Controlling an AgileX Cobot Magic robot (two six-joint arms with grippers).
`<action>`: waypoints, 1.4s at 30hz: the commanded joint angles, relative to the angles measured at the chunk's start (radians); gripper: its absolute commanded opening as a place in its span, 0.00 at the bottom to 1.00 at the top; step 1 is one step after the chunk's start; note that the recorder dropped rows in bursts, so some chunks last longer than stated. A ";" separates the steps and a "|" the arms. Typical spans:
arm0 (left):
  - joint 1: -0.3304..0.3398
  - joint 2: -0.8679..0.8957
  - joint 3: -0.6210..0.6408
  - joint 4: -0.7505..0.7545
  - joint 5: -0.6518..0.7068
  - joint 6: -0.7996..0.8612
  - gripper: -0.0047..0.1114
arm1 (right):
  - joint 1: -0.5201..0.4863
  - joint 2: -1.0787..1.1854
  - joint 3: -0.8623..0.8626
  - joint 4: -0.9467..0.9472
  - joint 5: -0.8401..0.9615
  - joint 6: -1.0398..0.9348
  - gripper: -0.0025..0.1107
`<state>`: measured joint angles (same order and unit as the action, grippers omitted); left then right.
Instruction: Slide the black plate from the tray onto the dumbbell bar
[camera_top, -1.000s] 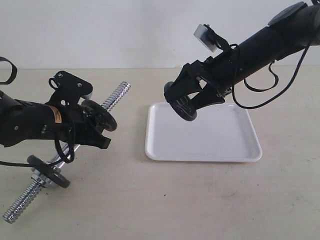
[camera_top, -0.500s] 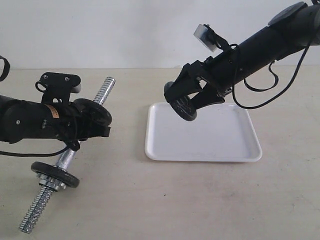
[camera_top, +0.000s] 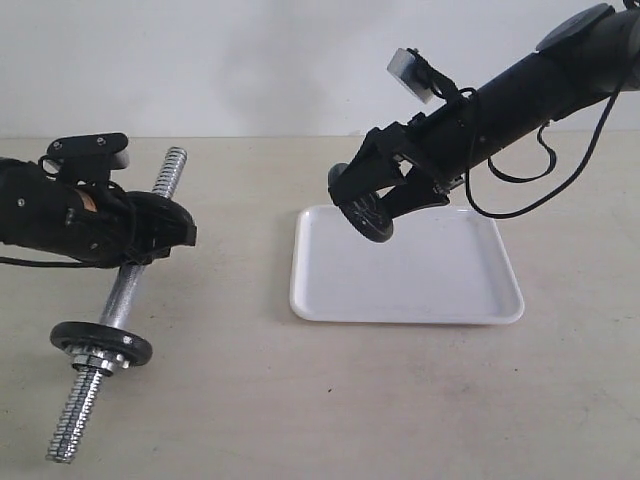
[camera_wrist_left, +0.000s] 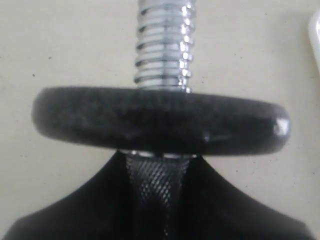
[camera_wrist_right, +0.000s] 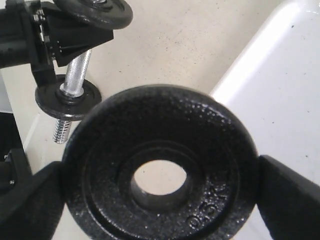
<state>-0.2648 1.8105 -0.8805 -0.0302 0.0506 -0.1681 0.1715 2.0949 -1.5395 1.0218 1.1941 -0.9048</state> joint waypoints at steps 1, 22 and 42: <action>0.004 -0.039 -0.072 0.076 -0.146 0.008 0.08 | -0.002 -0.028 -0.009 0.047 0.027 -0.011 0.02; 0.004 -0.039 -0.083 0.350 -0.257 0.008 0.08 | -0.002 -0.028 -0.009 0.047 0.027 -0.013 0.02; 0.004 -0.039 -0.102 0.920 -0.486 0.052 0.08 | -0.002 -0.028 -0.009 0.047 0.027 -0.024 0.02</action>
<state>-0.2618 1.8122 -0.9366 0.8217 0.0622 -0.1565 0.1715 2.0949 -1.5395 1.0218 1.1941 -0.9149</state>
